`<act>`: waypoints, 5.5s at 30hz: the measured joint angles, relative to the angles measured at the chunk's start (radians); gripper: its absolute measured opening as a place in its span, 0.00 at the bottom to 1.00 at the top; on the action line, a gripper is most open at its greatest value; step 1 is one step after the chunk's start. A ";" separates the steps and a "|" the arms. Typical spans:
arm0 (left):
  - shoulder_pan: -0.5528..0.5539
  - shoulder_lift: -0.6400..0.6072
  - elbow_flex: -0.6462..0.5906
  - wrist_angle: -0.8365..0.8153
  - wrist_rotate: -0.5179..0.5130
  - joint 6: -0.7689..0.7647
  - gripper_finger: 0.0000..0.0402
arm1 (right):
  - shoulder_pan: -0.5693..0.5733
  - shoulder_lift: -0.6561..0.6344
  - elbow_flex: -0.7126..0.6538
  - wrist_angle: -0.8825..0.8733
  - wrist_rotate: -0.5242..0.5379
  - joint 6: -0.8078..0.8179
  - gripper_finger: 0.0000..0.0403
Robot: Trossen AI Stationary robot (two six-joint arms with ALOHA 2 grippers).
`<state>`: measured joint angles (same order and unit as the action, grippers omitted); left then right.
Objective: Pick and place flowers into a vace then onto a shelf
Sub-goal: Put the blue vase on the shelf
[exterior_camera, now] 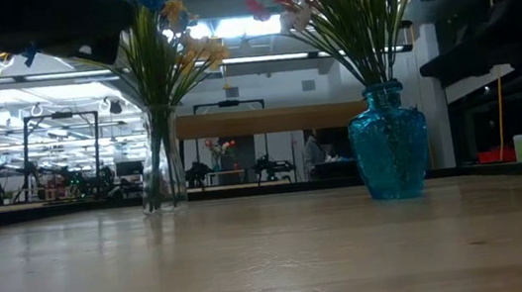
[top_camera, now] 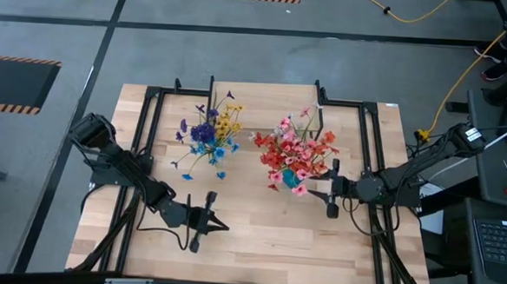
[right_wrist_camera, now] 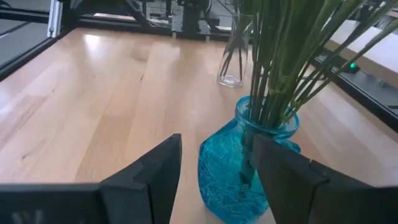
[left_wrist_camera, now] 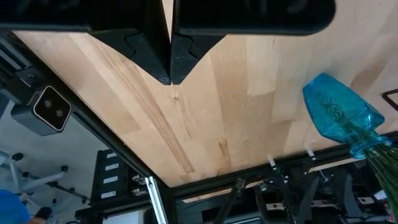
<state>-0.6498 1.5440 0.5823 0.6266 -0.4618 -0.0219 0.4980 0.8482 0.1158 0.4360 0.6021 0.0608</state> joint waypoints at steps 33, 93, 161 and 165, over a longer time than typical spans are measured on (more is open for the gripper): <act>0.002 0.000 -0.220 0.337 -0.043 -0.042 0.00 | -0.104 0.077 0.001 0.106 -0.018 0.009 0.49; 0.039 0.000 -0.220 0.335 -0.095 -0.044 0.00 | -0.240 0.418 0.063 0.365 -0.104 0.104 0.81; 0.037 0.000 -0.220 0.316 -0.085 -0.046 0.00 | -0.401 0.285 0.629 -0.256 -0.134 -0.145 0.49; 0.037 0.000 -0.220 0.316 -0.084 -0.045 0.01 | -0.482 0.285 0.702 -0.335 -0.134 -0.151 0.49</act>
<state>-0.6132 1.5436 0.3622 0.9424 -0.5461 -0.0669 0.0162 1.1336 0.8178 0.1009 0.4683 -0.0898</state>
